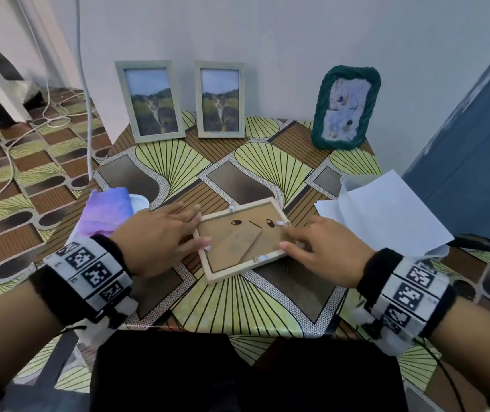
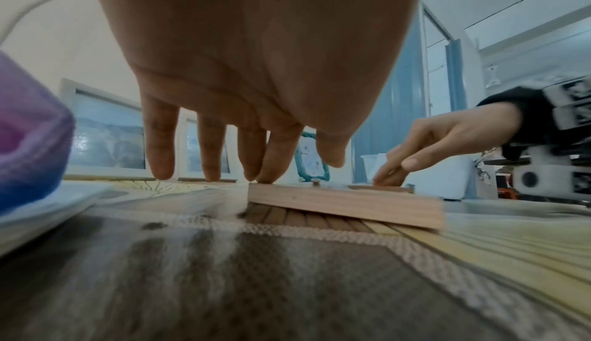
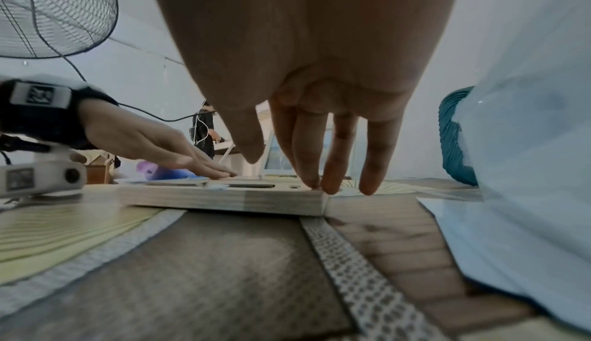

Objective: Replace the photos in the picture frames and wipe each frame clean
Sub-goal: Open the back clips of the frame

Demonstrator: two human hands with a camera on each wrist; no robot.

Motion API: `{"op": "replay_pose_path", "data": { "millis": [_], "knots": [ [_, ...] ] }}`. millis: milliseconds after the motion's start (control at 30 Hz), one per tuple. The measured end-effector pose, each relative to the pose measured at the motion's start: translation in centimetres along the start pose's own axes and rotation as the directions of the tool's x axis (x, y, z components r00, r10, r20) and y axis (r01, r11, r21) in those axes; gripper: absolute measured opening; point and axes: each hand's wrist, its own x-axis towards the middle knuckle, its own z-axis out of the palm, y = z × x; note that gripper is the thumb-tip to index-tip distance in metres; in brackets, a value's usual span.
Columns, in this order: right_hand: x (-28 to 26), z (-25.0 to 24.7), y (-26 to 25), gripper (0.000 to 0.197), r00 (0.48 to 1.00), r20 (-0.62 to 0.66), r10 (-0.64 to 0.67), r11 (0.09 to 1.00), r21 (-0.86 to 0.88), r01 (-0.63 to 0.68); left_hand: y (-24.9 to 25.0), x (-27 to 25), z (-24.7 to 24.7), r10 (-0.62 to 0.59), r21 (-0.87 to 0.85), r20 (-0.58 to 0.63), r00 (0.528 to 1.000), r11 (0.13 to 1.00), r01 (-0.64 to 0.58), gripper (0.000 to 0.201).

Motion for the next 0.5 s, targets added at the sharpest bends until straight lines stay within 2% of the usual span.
{"op": "replay_pose_path", "data": {
  "millis": [167, 367, 433, 500],
  "knots": [
    [-1.2, 0.1, -0.7, 0.046, 0.999, -0.036, 0.0, 0.998, 0.061, 0.002, -0.4, 1.4, 0.4, -0.032, -0.035, 0.076, 0.997, 0.999, 0.035, 0.104],
    [-0.6, -0.1, -0.8, 0.024, 0.971, -0.214, 0.111, 0.963, 0.263, -0.052, -0.9, 2.7, -0.1, -0.026, -0.129, 0.109, 0.994, 0.991, 0.04, 0.101],
    [0.3, -0.3, -0.6, 0.02, 0.964, -0.232, 0.129, 0.968, 0.242, -0.071, -1.2, 2.9, -1.1, -0.013, -0.211, 0.107, 0.994, 0.977, 0.035, 0.093],
    [1.1, -0.5, -0.4, 0.018, 0.968, -0.206, 0.142, 0.977, 0.188, -0.103, -1.4, 2.8, -2.5, 0.012, -0.266, 0.053, 0.999, 0.964, 0.003, 0.078]
  ]
}}
